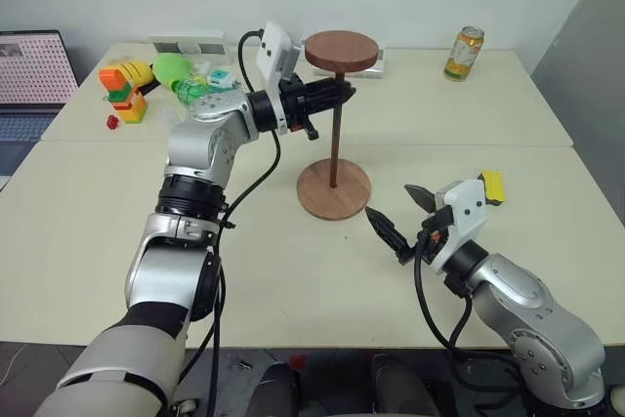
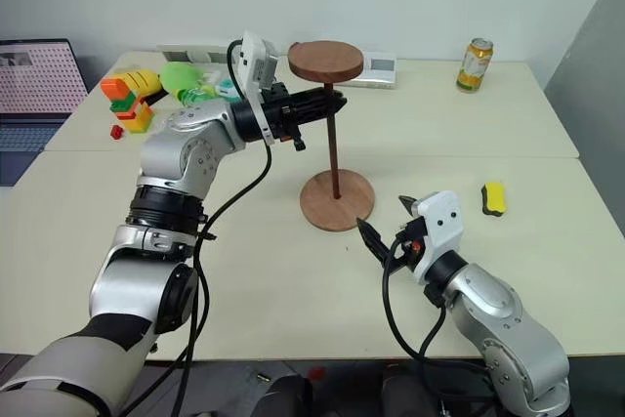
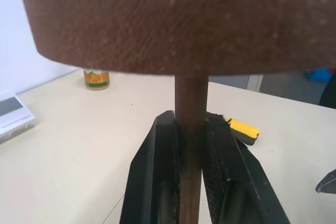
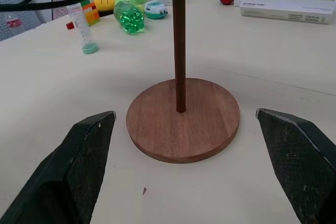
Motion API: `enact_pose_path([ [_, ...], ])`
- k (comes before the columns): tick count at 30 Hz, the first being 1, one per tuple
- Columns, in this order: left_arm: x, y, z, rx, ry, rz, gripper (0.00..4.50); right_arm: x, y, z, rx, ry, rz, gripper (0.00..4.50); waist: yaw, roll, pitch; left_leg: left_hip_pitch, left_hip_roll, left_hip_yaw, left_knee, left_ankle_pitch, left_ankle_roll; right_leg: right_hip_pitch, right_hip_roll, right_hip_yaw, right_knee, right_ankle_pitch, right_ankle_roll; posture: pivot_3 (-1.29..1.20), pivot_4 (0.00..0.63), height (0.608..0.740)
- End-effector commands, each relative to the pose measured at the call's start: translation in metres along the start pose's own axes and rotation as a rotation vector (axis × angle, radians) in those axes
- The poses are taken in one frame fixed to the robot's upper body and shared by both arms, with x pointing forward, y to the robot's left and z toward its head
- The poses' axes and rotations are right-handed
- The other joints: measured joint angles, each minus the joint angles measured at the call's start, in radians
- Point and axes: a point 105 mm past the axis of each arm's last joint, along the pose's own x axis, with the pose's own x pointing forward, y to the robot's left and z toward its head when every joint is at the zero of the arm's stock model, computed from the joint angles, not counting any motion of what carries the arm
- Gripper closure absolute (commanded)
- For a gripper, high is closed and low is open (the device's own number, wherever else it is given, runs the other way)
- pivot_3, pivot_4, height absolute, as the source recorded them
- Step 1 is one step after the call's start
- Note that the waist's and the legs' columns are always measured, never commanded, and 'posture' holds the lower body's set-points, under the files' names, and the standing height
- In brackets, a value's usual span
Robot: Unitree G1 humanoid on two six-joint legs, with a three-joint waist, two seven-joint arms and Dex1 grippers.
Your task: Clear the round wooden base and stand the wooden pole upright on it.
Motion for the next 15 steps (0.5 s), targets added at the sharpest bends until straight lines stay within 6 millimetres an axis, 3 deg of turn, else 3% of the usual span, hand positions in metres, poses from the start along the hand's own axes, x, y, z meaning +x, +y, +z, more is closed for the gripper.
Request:
enact_pose_path([
  [1,0.003,-0.004,0.004,0.01,-0.016,-0.014,4.2,-0.004,-0.001,0.011,-0.014,-0.043,-0.017,0.0,0.0,0.0,0.0,0.0,0.0,0.0,0.0,0.0,0.0,0.0,0.0,0.0,0.0,0.0,0.0,0.0,0.15,0.74],
  [9,0.0,-0.002,-0.003,0.015,0.0,-0.008,4.2,-0.005,0.0,0.012,-0.014,-0.044,-0.025,0.0,0.001,0.0,0.0,0.0,0.0,0.0,0.001,0.0,0.0,0.0,0.0,0.0,0.0,0.0,0.0,0.0,0.15,0.74],
  [15,-0.01,0.008,-0.022,0.001,0.035,0.038,4.2,-0.005,0.0,0.012,-0.015,-0.043,-0.031,0.0,0.0,0.0,-0.001,0.0,0.0,0.0,0.001,0.0,0.0,0.001,0.0,0.0,0.001,0.0,0.0,0.0,0.15,0.74],
])
